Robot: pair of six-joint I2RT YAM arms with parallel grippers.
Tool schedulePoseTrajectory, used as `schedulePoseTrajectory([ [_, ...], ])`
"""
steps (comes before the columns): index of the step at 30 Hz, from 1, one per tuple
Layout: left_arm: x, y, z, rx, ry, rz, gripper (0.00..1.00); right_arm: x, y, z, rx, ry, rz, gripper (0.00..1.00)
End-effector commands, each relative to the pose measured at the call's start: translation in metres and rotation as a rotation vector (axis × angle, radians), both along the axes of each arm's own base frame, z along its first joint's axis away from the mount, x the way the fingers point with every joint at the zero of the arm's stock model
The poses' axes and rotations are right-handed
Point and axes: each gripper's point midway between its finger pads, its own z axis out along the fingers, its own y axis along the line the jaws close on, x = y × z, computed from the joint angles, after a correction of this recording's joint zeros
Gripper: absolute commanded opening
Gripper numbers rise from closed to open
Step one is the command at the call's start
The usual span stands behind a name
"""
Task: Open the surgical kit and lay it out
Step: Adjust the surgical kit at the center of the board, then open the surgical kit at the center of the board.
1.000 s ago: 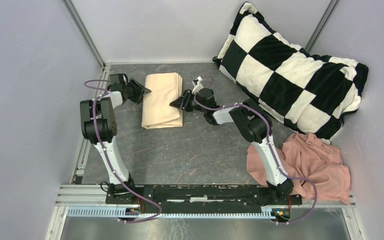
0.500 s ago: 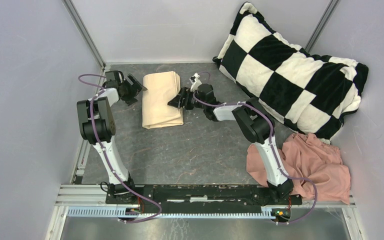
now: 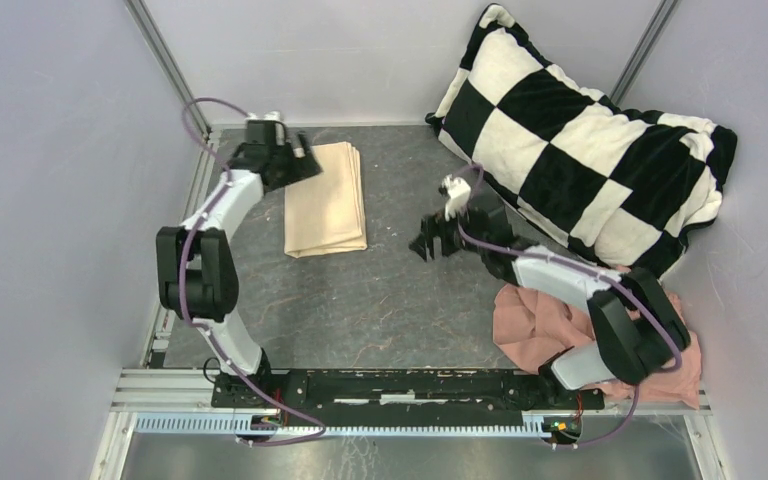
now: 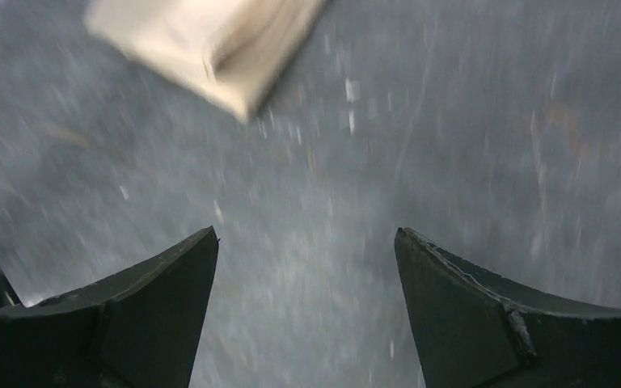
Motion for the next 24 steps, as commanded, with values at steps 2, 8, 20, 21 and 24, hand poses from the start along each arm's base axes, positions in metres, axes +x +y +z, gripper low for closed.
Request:
schedulePoseTrajectory([
  [2, -0.059, -0.092, 0.012, 0.221, -0.002, -0.239, 0.98, -0.056, -0.050, -0.065, -0.190, 0.073, -0.015, 0.87],
  [8, -0.110, -0.151, -0.001, 0.507, 0.015, -0.332, 0.98, -0.083, -0.064, -0.059, -0.165, 0.022, 0.002, 0.87],
  [20, -0.116, -0.179, -0.038, 0.889, 0.086, -0.331, 0.81, -0.100, -0.073, -0.055, -0.144, -0.001, 0.010, 0.88],
  [21, -0.115, -0.178, -0.040, 0.910, 0.088, -0.326, 0.81, -0.100, -0.073, -0.055, -0.142, -0.003, 0.010, 0.88],
  [24, -0.115, -0.174, -0.045, 0.957, 0.096, -0.322, 0.76, -0.099, -0.075, -0.058, -0.152, -0.001, 0.001, 0.88],
])
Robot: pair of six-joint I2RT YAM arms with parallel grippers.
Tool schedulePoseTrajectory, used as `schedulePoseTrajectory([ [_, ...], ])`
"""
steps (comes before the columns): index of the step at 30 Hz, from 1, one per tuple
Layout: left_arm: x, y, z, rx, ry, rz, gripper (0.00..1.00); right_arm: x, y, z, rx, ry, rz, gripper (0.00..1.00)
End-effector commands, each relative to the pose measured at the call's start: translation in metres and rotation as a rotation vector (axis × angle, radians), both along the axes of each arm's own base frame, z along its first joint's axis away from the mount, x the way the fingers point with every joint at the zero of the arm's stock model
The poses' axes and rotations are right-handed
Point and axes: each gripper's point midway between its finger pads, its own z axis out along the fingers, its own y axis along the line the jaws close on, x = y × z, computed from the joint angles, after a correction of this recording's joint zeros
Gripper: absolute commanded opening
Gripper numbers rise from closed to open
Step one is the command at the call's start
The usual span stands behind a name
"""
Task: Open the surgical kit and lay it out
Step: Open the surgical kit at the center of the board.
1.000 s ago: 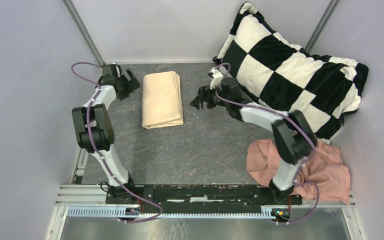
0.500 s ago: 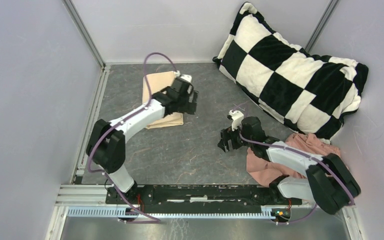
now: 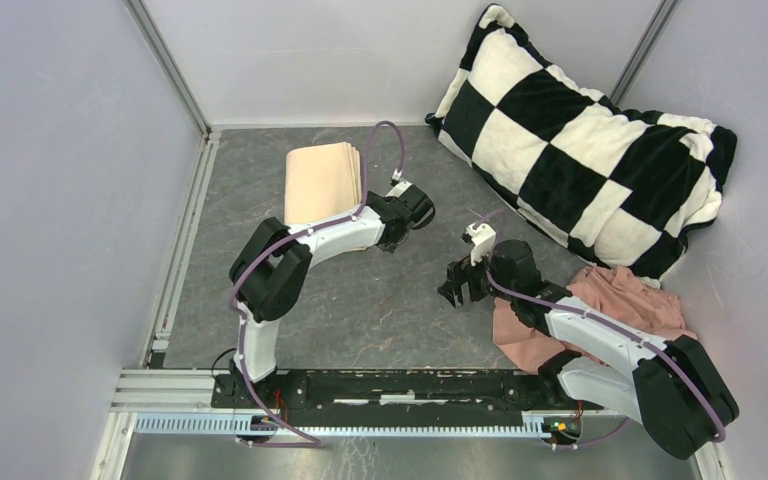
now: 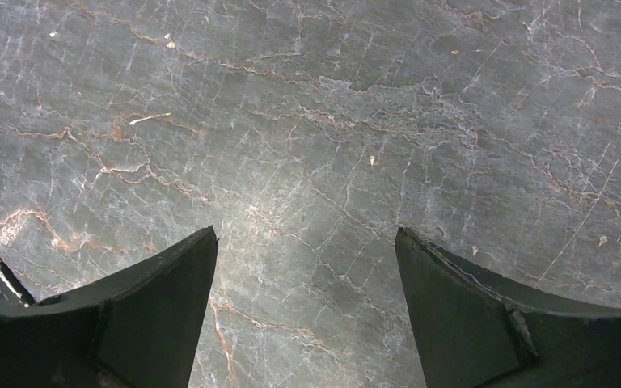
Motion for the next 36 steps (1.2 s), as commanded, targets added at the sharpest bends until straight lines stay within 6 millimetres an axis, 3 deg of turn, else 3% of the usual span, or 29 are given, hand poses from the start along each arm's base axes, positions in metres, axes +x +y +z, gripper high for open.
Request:
schedulePoseTrajectory([
  [1, 0.011, 0.011, 0.016, 0.107, -0.073, 0.025, 0.75, 0.003, -0.002, 0.002, -0.003, -0.035, 0.000, 0.88],
  [7, 0.009, 0.016, 0.005, 0.142, -0.058, 0.009, 0.57, 0.004, 0.000, -0.001, -0.007, -0.022, 0.003, 0.88],
  [11, 0.006, 0.020, 0.001, 0.159, -0.058, 0.003, 0.34, 0.005, 0.000, -0.002, -0.006, -0.019, 0.001, 0.88],
  [13, 0.005, 0.023, -0.001, 0.168, -0.057, 0.003, 0.28, 0.006, 0.001, -0.001, -0.009, -0.017, 0.002, 0.88],
  [18, -0.002, 0.029, -0.006, 0.176, -0.046, -0.006, 0.29, 0.007, 0.002, -0.003, -0.012, -0.007, 0.002, 0.88],
  [21, -0.005, 0.029, -0.006, 0.159, -0.044, -0.018, 0.45, 0.008, 0.003, -0.005, -0.013, 0.002, 0.003, 0.88],
  [25, -0.003, 0.029, -0.008, 0.166, -0.045, -0.028, 0.46, 0.010, 0.004, -0.008, -0.018, 0.011, 0.001, 0.88],
  [31, 0.000, 0.032, -0.005, 0.194, -0.055, -0.029, 0.36, 0.013, 0.002, -0.009, -0.029, 0.009, -0.014, 0.88],
  [36, 0.004, 0.038, 0.008, 0.181, -0.094, 0.003, 0.21, 0.014, 0.001, -0.010, -0.039, 0.010, -0.021, 0.88],
])
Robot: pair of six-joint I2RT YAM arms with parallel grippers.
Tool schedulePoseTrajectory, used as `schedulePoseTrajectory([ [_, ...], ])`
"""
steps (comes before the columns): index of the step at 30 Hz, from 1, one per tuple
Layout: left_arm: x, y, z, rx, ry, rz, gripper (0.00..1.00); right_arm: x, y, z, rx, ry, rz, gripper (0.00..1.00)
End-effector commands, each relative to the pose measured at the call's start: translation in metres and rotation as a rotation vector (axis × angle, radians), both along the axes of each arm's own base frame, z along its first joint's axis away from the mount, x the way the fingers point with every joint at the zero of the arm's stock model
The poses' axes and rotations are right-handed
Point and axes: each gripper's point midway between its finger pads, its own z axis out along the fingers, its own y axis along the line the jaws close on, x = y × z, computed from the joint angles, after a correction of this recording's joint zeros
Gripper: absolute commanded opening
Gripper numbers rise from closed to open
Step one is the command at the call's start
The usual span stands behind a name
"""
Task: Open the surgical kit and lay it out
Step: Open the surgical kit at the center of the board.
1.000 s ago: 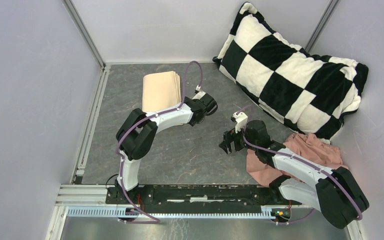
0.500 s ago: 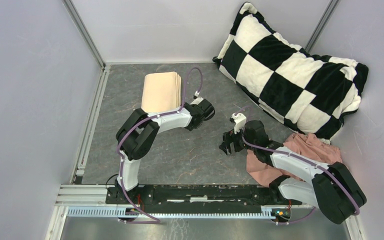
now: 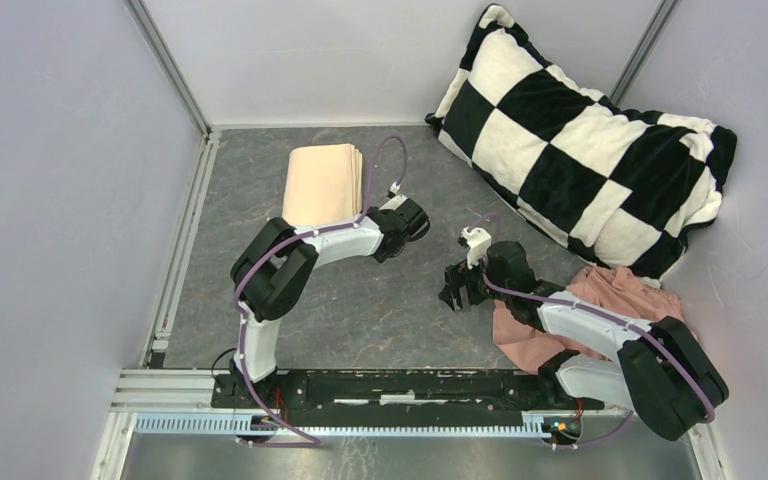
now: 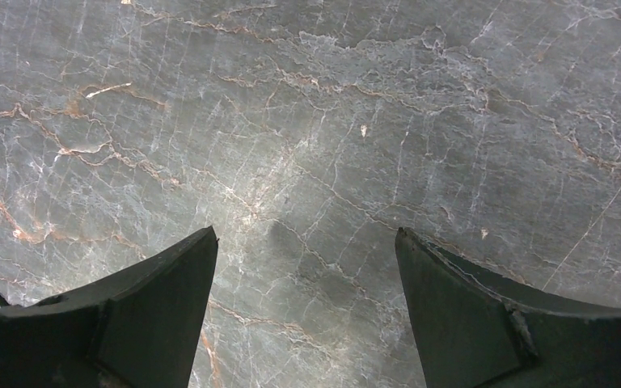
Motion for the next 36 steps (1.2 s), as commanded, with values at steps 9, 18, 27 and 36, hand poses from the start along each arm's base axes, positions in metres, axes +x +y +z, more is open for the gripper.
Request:
schedulePoseTrajectory([
  [9, 0.034, 0.035, 0.074, -0.416, -0.133, 0.186, 0.02, 0.016, 0.014, 0.024, 0.056, -0.050, 0.013, 0.88],
  [18, 0.031, 0.195, 0.103, -0.636, -0.382, 0.658, 0.02, 0.020, 0.019, 0.028, 0.089, -0.048, 0.004, 0.88],
  [27, -0.021, 0.369, 0.089, -0.635, -0.657, 1.339, 0.60, 0.017, 0.023, 0.024, 0.105, -0.029, 0.012, 0.87],
  [36, -0.008, 0.306, 0.087, -0.961, -0.502, 1.022, 1.00, 0.018, 0.020, 0.029, 0.089, -0.053, 0.022, 0.87],
])
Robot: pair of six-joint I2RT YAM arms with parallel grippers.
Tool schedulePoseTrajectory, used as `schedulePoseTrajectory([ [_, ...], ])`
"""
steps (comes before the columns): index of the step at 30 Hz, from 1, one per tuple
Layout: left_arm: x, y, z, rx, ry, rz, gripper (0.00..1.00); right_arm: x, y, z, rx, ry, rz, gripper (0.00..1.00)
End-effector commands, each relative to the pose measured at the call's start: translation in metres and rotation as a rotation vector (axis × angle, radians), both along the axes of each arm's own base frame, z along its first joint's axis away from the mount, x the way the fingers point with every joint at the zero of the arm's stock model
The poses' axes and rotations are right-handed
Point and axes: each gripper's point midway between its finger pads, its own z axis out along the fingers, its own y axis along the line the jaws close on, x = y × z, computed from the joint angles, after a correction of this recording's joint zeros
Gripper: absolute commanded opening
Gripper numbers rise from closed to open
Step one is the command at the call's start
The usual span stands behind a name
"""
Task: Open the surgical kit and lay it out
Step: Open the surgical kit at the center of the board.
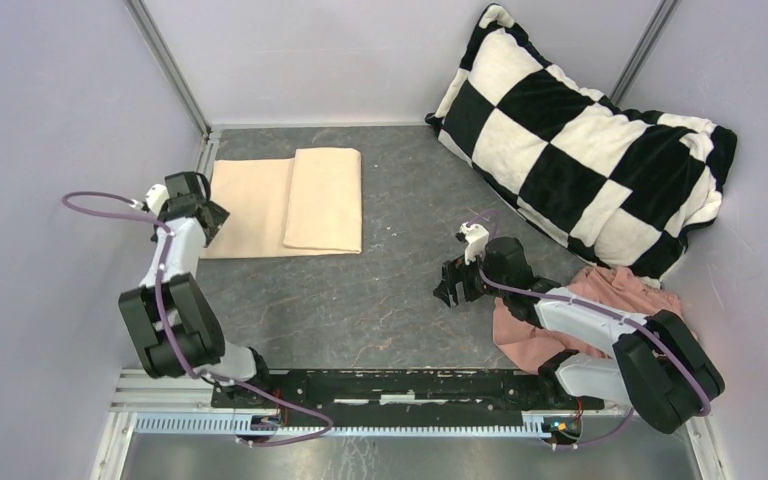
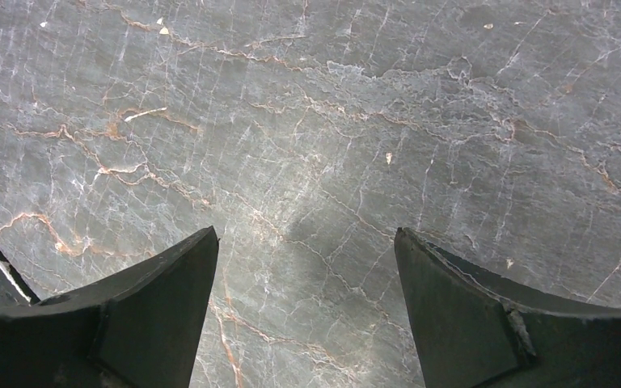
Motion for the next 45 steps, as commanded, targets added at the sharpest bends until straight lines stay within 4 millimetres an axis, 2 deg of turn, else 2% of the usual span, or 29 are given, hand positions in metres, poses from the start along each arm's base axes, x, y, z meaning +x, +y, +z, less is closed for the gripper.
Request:
schedulePoseTrajectory([
  [1, 0.024, -0.066, 0.028, -0.138, -0.293, -0.332, 1.00, 0.013, 0.006, 0.019, 0.012, -0.066, 0.014, 0.87],
  [4, 0.019, -0.120, 0.013, -0.326, -0.353, -0.526, 0.99, 0.013, 0.004, 0.014, -0.005, -0.061, 0.012, 0.87],
  [7, 0.014, -0.157, -0.007, -0.474, -0.339, -0.643, 0.97, 0.011, 0.004, 0.010, -0.002, -0.050, 0.013, 0.87],
  [11, 0.014, -0.180, -0.028, -0.550, -0.293, -0.724, 0.96, 0.012, 0.002, 0.008, -0.012, -0.046, 0.008, 0.87],
  [13, 0.018, -0.192, -0.030, -0.569, -0.306, -0.759, 0.96, 0.012, 0.001, 0.007, -0.022, -0.046, 0.007, 0.87],
  [15, 0.022, -0.200, -0.030, -0.566, -0.316, -0.779, 0.89, 0.013, 0.000, 0.008, -0.027, -0.050, 0.000, 0.87],
  [21, 0.031, -0.200, -0.039, -0.550, -0.301, -0.723, 0.68, 0.016, -0.003, 0.008, -0.043, -0.056, -0.017, 0.87],
  [25, 0.035, -0.197, -0.038, -0.510, -0.302, -0.698, 0.67, 0.018, -0.002, 0.008, -0.044, -0.056, -0.018, 0.87],
  [29, 0.040, -0.191, -0.036, -0.482, -0.310, -0.678, 0.70, 0.019, -0.002, 0.009, -0.044, -0.056, -0.021, 0.87],
  [36, 0.039, -0.189, -0.045, -0.475, -0.304, -0.664, 0.70, 0.020, -0.002, 0.011, -0.044, -0.061, -0.020, 0.87],
  [45, 0.045, -0.186, -0.054, -0.470, -0.284, -0.658, 0.63, 0.019, -0.002, 0.012, -0.043, -0.064, -0.016, 0.87],
])
